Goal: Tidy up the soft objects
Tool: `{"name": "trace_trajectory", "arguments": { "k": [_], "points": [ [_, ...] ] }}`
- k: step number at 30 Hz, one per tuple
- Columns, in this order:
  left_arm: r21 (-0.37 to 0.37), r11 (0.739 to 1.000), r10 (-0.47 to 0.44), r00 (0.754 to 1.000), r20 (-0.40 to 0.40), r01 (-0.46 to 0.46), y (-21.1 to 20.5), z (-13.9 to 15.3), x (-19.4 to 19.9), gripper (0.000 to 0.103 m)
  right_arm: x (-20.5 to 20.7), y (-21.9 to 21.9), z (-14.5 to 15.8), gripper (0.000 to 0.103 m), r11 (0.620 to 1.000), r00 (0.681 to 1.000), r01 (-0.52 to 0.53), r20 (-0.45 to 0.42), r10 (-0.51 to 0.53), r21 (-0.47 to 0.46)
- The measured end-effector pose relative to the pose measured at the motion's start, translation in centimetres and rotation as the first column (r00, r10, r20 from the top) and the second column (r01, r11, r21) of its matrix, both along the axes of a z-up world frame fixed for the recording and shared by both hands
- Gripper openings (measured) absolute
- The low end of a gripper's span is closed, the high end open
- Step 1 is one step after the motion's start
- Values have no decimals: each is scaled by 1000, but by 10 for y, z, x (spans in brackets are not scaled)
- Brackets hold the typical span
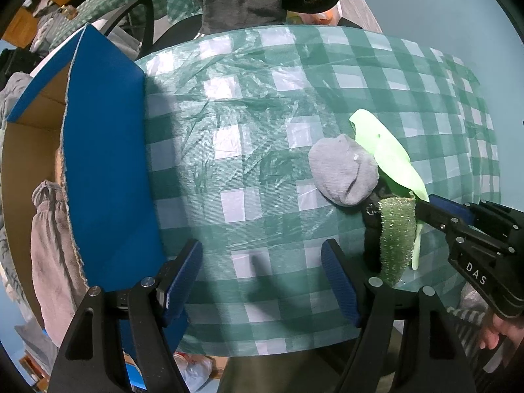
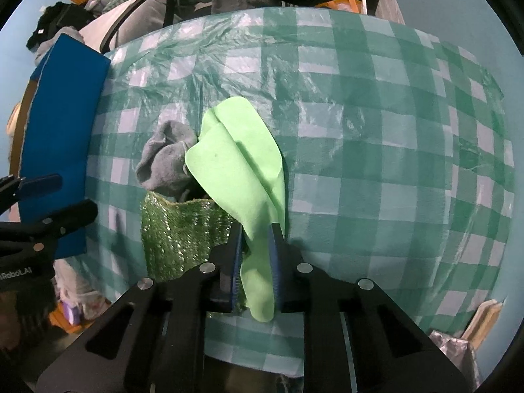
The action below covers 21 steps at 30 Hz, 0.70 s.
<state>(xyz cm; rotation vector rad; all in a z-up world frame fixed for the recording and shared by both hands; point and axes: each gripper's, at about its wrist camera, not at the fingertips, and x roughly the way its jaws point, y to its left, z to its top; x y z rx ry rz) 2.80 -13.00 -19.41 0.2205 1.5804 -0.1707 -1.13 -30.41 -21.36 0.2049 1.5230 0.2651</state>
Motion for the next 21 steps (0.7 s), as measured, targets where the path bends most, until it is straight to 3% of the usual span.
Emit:
{"name": "trace_trajectory", "arguments": {
  "k": [21],
  "points": [
    [25,1000,-15,1000,-1,15,-15,-6,8,78,-8,-54,-5,8,989,992,128,19,-127,-75]
  ]
}}
